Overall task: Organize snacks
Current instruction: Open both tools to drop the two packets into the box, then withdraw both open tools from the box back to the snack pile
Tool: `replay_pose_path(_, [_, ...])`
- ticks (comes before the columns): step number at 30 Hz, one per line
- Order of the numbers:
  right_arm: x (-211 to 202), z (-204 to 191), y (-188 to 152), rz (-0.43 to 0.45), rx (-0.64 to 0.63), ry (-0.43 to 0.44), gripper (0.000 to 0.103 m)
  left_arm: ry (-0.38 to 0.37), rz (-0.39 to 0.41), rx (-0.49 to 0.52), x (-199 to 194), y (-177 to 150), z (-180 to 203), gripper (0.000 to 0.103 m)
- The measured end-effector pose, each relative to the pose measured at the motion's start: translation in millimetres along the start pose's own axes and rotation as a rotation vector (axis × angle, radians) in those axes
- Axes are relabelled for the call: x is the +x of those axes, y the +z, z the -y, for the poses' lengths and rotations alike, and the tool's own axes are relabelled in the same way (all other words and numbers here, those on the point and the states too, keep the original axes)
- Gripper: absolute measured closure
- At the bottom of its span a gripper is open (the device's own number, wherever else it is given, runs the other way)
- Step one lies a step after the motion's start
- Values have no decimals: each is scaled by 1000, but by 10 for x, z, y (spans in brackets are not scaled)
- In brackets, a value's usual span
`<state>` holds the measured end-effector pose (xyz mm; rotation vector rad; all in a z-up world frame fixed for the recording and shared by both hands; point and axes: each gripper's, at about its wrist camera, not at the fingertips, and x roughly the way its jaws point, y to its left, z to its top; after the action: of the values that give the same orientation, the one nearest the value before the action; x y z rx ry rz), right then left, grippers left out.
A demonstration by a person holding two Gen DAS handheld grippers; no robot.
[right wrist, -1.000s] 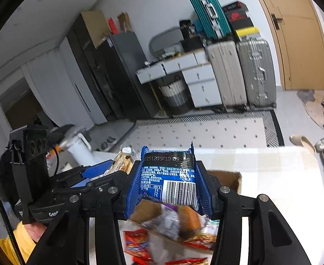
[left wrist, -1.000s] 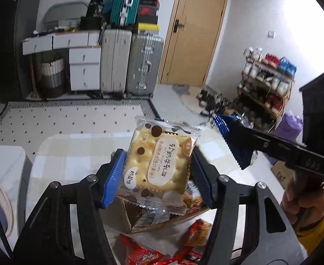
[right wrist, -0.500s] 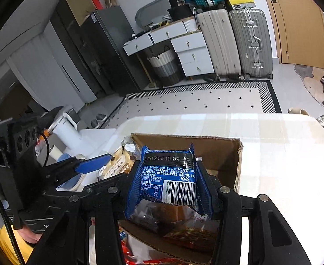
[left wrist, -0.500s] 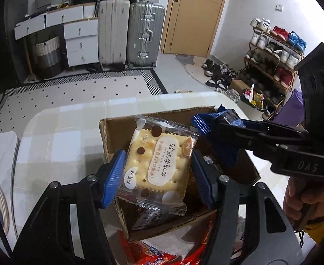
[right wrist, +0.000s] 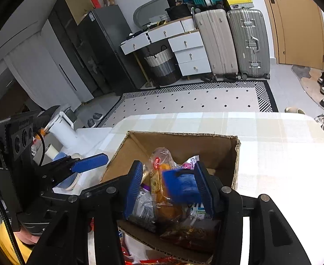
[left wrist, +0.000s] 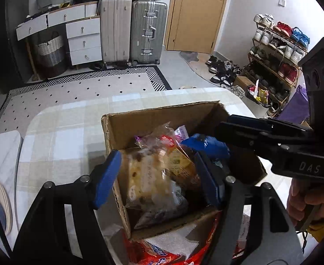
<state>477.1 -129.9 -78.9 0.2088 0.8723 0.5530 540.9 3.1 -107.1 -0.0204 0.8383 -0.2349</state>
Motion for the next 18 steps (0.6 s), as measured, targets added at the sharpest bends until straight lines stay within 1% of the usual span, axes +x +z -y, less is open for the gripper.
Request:
replay_pose_path(4, [-47, -30, 2, 4, -6, 2, 53, -4, 13, -1, -106, -49, -31, 36])
replay_pose_path(6, [-72, -48, 2, 5, -6, 4, 53, 2, 18, 0, -248, -117, 38, 36])
replay_pose_path(10, [-155, -94, -7, 14, -8, 7, 53, -2, 25, -2, -430, -177, 49, 36])
replay_pose_path(14, [-300, -188, -2, 32, -17, 8, 53, 11, 46, 14, -685, -218, 78, 36])
replay_pose_path(18, [-561, -302, 7, 67, -32, 7, 52, 16, 79, 18, -993, -233, 146, 35])
